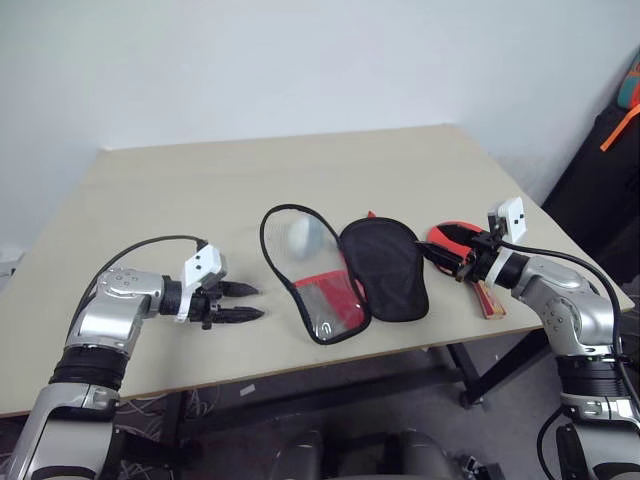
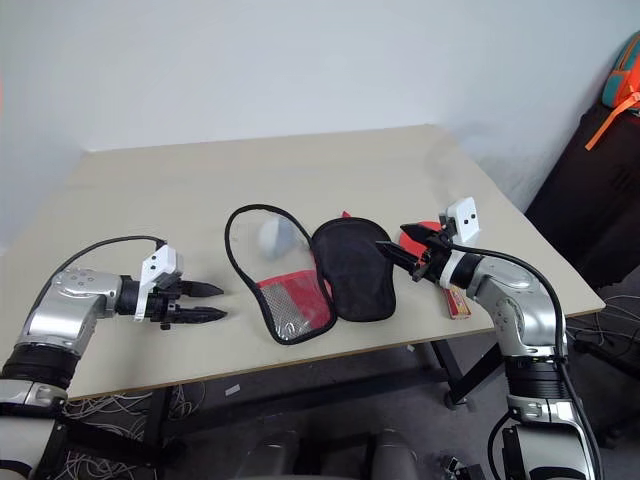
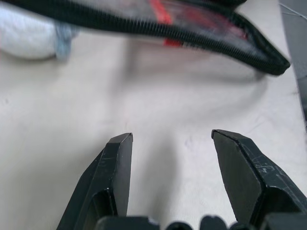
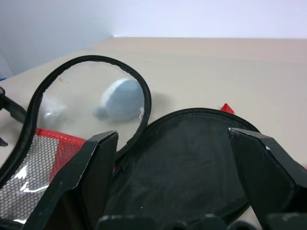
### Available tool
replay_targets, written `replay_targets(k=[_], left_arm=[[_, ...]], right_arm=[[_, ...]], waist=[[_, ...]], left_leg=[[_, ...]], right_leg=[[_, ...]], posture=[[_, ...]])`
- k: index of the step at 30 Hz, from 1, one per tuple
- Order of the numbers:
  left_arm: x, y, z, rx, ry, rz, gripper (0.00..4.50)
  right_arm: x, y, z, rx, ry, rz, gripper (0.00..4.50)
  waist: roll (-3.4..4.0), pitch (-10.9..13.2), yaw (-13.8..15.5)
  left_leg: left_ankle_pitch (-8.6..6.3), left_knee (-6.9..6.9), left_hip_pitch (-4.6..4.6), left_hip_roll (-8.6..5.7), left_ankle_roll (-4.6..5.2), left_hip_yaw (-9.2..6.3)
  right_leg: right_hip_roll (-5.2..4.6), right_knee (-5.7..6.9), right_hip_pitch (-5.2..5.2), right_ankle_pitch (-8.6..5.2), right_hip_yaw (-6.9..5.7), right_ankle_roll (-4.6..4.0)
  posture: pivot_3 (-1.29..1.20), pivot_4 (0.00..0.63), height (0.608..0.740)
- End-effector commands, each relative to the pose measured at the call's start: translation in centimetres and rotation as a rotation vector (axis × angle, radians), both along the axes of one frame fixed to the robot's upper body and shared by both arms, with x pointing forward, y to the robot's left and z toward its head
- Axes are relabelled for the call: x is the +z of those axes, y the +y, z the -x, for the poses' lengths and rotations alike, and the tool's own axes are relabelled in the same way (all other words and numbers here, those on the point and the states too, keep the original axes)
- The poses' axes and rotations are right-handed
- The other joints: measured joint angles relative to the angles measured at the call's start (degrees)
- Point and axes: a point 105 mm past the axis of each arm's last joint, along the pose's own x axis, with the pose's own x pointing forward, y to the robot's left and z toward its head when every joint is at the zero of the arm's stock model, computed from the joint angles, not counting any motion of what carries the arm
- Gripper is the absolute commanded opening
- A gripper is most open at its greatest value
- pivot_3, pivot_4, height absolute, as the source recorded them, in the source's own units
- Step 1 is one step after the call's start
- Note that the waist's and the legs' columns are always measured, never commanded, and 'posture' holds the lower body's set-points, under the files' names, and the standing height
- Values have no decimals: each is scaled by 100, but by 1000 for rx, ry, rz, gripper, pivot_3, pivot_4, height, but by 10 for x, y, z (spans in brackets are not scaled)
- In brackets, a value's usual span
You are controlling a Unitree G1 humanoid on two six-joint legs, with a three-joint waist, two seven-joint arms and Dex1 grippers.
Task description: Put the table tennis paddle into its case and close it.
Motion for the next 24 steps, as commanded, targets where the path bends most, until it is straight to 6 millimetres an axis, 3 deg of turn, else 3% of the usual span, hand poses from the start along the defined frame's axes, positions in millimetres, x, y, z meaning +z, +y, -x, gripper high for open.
replay_targets(k=[1, 11, 15, 24], left_arm=[[13, -14, -11, -29, -72, 21, 2771], [19, -40, -11, -71, -87, 77, 2771], [22, -51, -11, -96, -92, 93, 2771], [20, -78, -15, -152, -79, 167, 2771]], right_arm=[[18, -5, -2, -19, -67, -4, 3963], [0, -14, -14, -114, -21, 12, 3963], [-4, -30, -21, -208, 5, 29, 3963], [-33, -93, -13, -421, 183, 182, 3963]], waist=[[0, 0, 1], [-2, -1, -16], [-2, -1, -3], [-4, -2, -7]], left_leg=[[0, 0, 0, 0, 0, 0], [2, -2, 0, 2, -4, 15], [4, 1, 0, 0, -5, 16], [3, 6, 0, -2, -3, 15]], right_leg=[[0, 0, 0, 0, 0, 0], [8, 4, 3, 1, 12, -2], [7, 4, 6, 2, 13, -1], [5, 2, 13, 2, 13, -1]], posture=[[0, 0, 740], [0, 0, 740], [0, 0, 740], [0, 0, 740]])
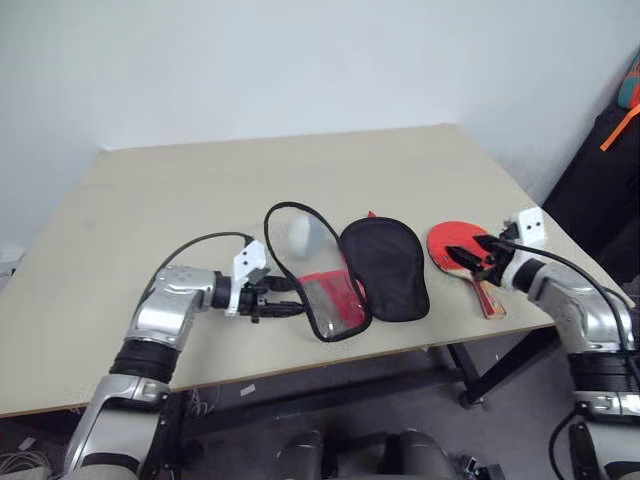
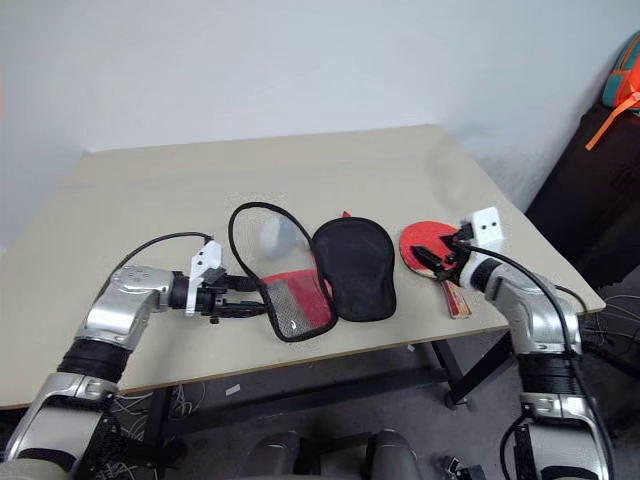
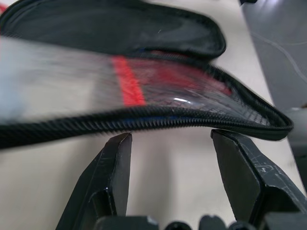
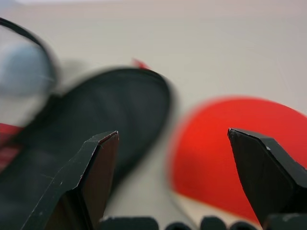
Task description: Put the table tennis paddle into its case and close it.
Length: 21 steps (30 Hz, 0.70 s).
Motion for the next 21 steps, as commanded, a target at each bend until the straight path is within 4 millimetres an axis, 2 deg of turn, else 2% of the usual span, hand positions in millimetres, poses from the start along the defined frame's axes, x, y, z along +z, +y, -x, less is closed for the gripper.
replay_targets(k=[1, 6, 14, 21], left_arm=[[15, -4, -4, -36, -42, 14, 2771], [7, -3, -9, -27, -43, -11, 2771], [5, -6, -8, -31, -30, -3, 2771], [5, 6, -7, -8, -37, -26, 2771]], right_arm=[[5, -19, 4, -55, 19, 9, 3963], [-5, -31, 12, -99, 89, 11, 3963], [-26, -26, 12, -94, 186, 20, 3963], [-37, -17, 11, -77, 235, 34, 3963]], waist=[[0, 0, -13], [1, 0, -23], [0, 0, -4], [0, 0, -12]], left_leg=[[-1, -1, 0, 1, 1, -1], [-1, -3, 3, 4, 2, 0], [-3, 10, 2, 0, 8, -8], [-3, 10, 2, 2, 8, -8]], right_leg=[[1, 0, 0, 0, 0, 0], [8, 2, 0, 0, 3, 0], [4, 0, 10, 0, 1, 1], [5, 1, 9, 1, 1, 2]], posture=[[0, 0, 740], [0, 0, 740], [0, 0, 740], [0, 0, 740]])
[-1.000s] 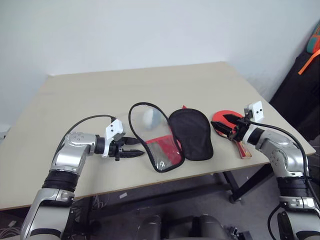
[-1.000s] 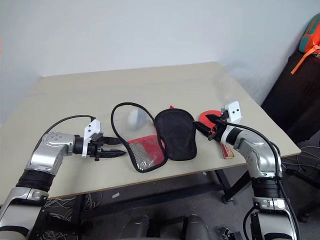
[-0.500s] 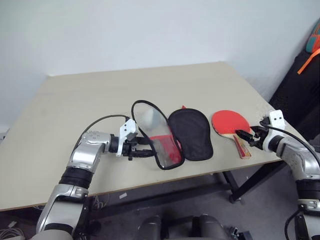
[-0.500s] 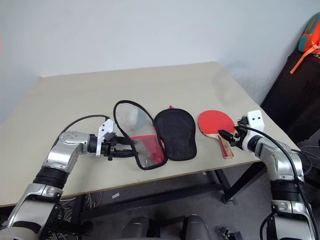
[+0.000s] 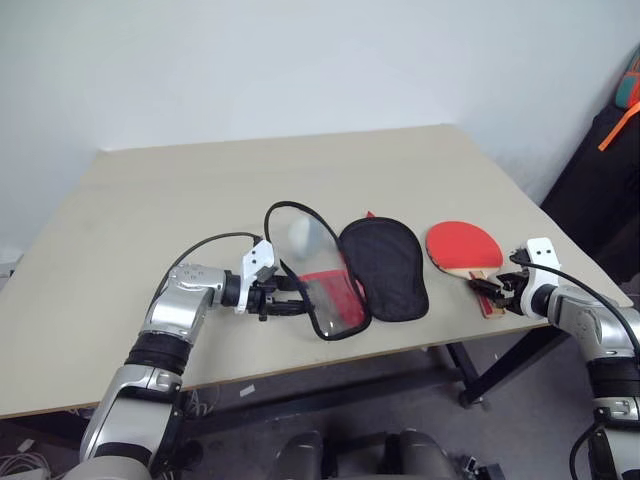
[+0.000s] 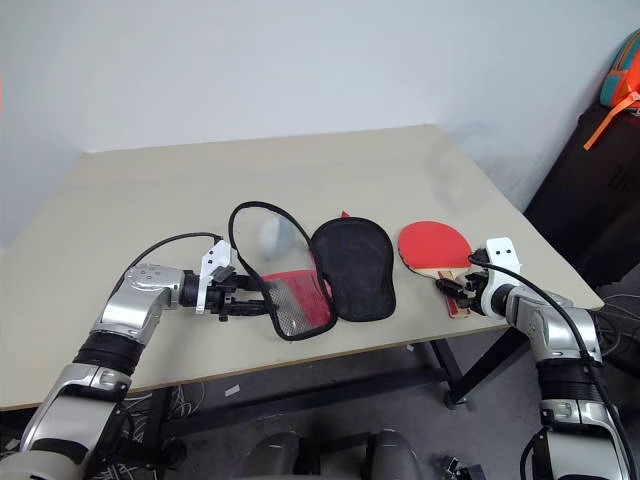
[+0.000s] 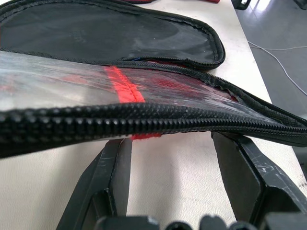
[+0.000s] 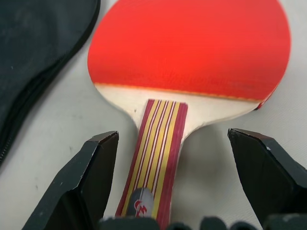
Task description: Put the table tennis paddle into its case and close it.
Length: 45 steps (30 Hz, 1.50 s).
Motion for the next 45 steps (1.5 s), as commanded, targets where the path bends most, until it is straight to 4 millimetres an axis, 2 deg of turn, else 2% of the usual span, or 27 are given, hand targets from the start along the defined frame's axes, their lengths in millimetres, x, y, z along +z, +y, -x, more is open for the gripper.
replay_targets(k=[1, 4, 9, 11, 13, 17, 22, 26, 29, 36, 42, 45], left_arm=[[12, 5, -2, -5, -50, -11, 2771], [14, 7, -4, 3, -57, -12, 2771], [13, 8, -5, 7, -59, -25, 2771], [11, 7, -5, 7, -58, -27, 2771], [11, 7, -5, 8, -57, -28, 2771], [10, 6, -7, 14, -53, -29, 2771], [9, 3, -9, 13, -51, -29, 2771], [9, -1, -11, 7, -52, -30, 2771], [8, -4, -13, 4, -50, -29, 2771], [7, -10, -20, -5, -56, -24, 2771], [4, -15, -20, -20, -53, -23, 2771], [4, -17, -21, -23, -54, -21, 2771]], right_arm=[[9, 6, -9, 16, -31, 14, 3963], [7, 12, -11, 33, -33, 15, 3397], [8, 14, -17, 27, -45, 22, 1684], [11, 14, -19, 23, -58, 23, 1189], [18, 15, -22, 21, -84, 11, 1167], [54, 28, -29, 25, -183, -83, 1167], [85, 36, -42, -28, -258, -90, 1167], [101, 56, -49, -42, -261, -137, 1167], [100, 82, -53, -48, -233, -182, 1167], [75, 149, -49, -57, -145, -267, 1167], [59, 182, -37, -21, -77, -275, 1167], [48, 189, -27, 3, -40, -265, 1167]], waist=[[0, 0, 0], [-4, -2, -2], [-15, -8, -41], [-22, -13, -41], [-27, -16, -40], [-23, -13, -30], [-22, -13, -30], [-24, -14, -8], [-24, -15, -6], [-24, -15, -19], [-26, -16, -22], [-27, -17, -29]], left_leg=[[0, 0, 0, 0, 0, 0], [0, 1, 1, 0, 0, 0], [0, 1, 3, 5, -1, 1], [0, 2, 3, 6, -1, 1], [0, 5, 3, 6, -1, 1], [0, 6, 0, 5, 0, 3], [2, -5, -5, 6, -4, 14], [2, -4, -5, 6, -5, 17], [4, -5, -5, 6, -8, 19], [22, -15, -8, 9, -36, 47], [22, -14, -7, 7, -37, 76], [21, -17, -7, 9, -38, 77]], right_leg=[[0, 0, 0, 0, 0, 0], [0, 0, 1, 0, 0, 0], [2, 0, 1, 1, 0, 1], [2, 0, 2, 2, 0, 1], [1, 0, 3, 3, 0, 1], [-1, 1, -2, 7, 1, 1], [2, 7, -22, 7, 13, 1], [0, 6, -21, 7, 13, 1], [0, 6, -21, 7, 13, 1], [3, 15, -37, 14, 28, 7], [-1, 13, -40, 15, 45, 7], [0, 13, -45, 14, 46, 6]], posture=[[0, 0, 740], [0, 0, 740], [0, 0, 740], [0, 0, 740], [0, 0, 740], [0, 0, 740], [0, 0, 740], [0, 0, 740], [0, 0, 740], [0, 0, 740], [0, 0, 740], [0, 0, 740]])
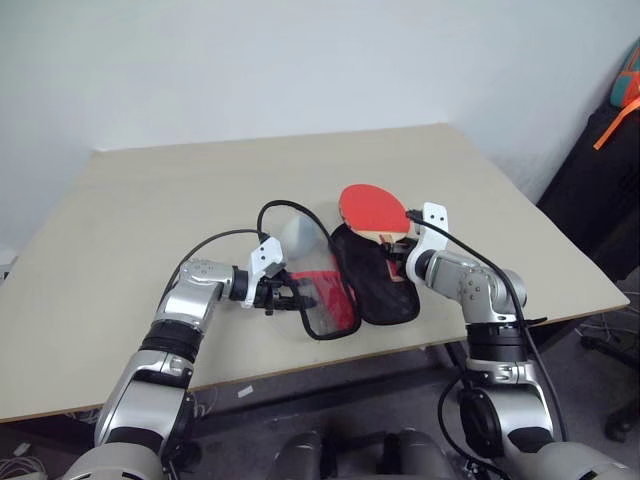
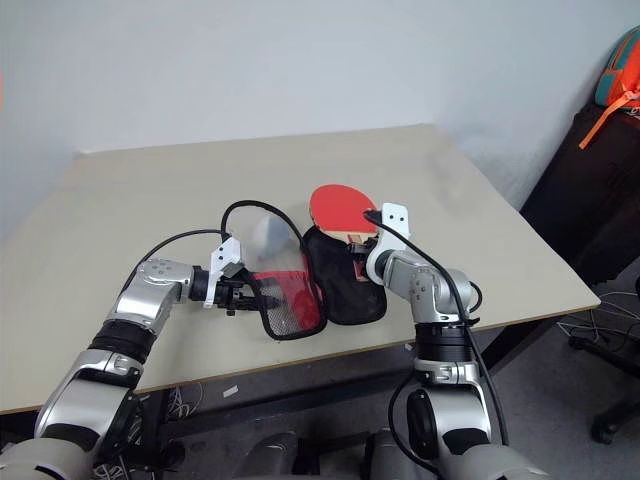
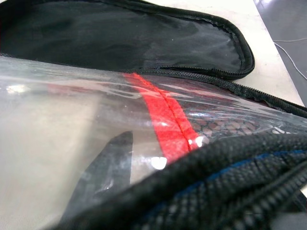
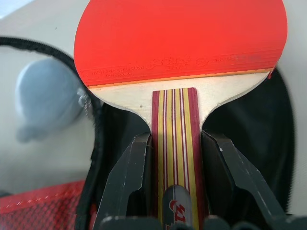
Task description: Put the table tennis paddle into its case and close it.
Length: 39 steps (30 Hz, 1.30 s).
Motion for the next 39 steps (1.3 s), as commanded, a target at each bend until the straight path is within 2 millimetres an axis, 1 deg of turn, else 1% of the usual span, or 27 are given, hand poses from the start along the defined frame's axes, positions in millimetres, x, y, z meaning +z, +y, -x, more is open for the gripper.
replay_targets(k=[1, 4, 6, 8, 11, 14, 19, 22, 28, 35, 39], left_arm=[[14, -7, -7, -30, -56, -1, 2771], [14, -5, -8, -27, -59, -3, 2771], [14, -5, -9, -23, -60, -2, 2771], [13, -5, -9, -23, -60, -1, 2771], [12, -7, -8, -25, -58, -1, 2771], [13, -9, -10, -25, -62, -1, 2771], [15, -9, -13, -20, -73, -2, 2771], [16, -9, -14, -14, -78, -1, 2771], [17, -11, -16, -9, -87, 4, 2771], [17, -11, -17, -4, -90, 3, 2771], [17, -11, -17, -1, -92, 5, 2771]], right_arm=[[8, 7, 7, 23, -36, 6, 1167], [-2, 4, 16, 11, -12, 14, 1167], [-6, 5, 20, 11, -7, 13, 1167], [-7, 4, 21, 6, -9, 13, 1167], [-1, 2, 21, 11, -39, 23, 1167], [2, -5, 22, 2, -48, 34, 1167], [-7, -12, 29, -12, -19, 48, 1167], [-12, -10, 31, -6, -6, 52, 1167], [-27, -9, 28, -11, 25, 71, 1167], [-24, 4, 29, 25, 22, 48, 1167], [-24, 6, 33, 42, 29, 57, 1167]], waist=[[0, 0, -2], [0, 0, -4], [0, 0, -4], [0, 0, -4], [0, 0, -5], [-1, 0, -3], [-1, -1, -12], [-2, -1, -45], [-6, -4, -81], [-11, -6, -131], [-11, -6, -131]], left_leg=[[0, -1, 0, 1, 0, 1], [0, -3, 0, 2, -1, 6], [0, -3, 1, 2, -1, 7], [0, -3, 1, 3, -1, 7], [0, -4, 1, 4, 0, 7], [0, -5, 1, 4, 0, 8], [-1, -6, 1, 4, 0, 8], [-1, -8, 1, 4, 0, 8], [-1, -8, 3, 4, 1, 7], [-1, -8, 6, 5, 1, 6], [-1, -9, 6, 6, 1, 6]], right_leg=[[1, 0, -2, 0, 0, 0], [1, 1, -5, 0, 2, 0], [1, 1, -5, 0, 3, 0], [1, 1, -5, 0, 3, -1], [1, 1, -7, -1, 3, -2], [1, 0, -7, -1, 3, -2], [1, -3, -7, -1, 4, -3], [2, -2, -7, -1, 4, -3], [3, -5, -3, -1, 3, -2], [2, -4, -1, -1, 3, -2], [3, -4, -2, -1, 3, -2]], posture=[[0, 0, 740], [0, 0, 740], [0, 0, 740], [0, 0, 740], [0, 0, 740], [0, 0, 740], [0, 0, 740], [0, 0, 740], [0, 0, 740], [0, 0, 740], [0, 0, 740]])
